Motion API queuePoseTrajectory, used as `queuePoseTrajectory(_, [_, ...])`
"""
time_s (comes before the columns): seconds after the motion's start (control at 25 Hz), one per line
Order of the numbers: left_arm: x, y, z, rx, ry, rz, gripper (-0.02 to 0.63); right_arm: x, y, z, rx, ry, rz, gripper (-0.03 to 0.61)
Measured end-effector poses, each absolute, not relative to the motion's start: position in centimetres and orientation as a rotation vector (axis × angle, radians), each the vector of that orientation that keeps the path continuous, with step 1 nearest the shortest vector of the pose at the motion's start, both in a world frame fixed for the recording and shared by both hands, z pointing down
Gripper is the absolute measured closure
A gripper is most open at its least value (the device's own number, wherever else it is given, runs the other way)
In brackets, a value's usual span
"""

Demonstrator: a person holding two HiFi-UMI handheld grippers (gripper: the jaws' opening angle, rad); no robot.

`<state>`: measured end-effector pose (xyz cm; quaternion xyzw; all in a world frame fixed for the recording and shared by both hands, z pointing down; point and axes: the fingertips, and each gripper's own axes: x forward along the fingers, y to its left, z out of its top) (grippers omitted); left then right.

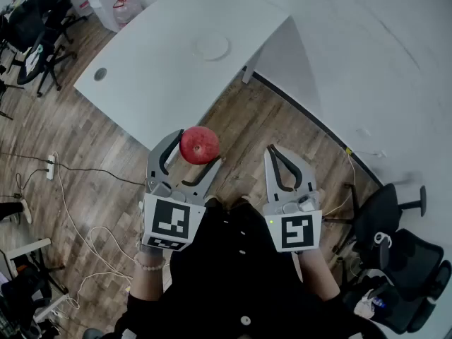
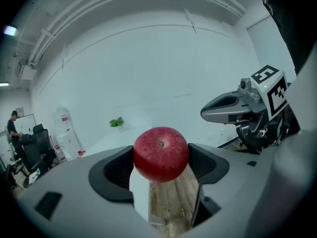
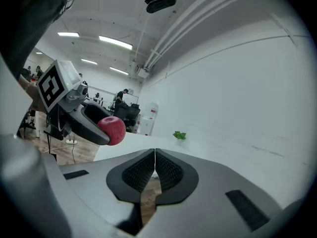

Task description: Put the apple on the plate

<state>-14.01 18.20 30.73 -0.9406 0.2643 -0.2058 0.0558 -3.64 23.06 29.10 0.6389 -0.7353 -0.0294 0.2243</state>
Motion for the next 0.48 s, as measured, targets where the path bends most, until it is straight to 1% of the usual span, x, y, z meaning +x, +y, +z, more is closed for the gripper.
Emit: queuePoseTrajectory(0.48, [-13.52,18.16,30.71,-2.86,0.767,-0.611,0.256,-3.34,23.16,29.03,1.787,-2.009,-0.084,0.537])
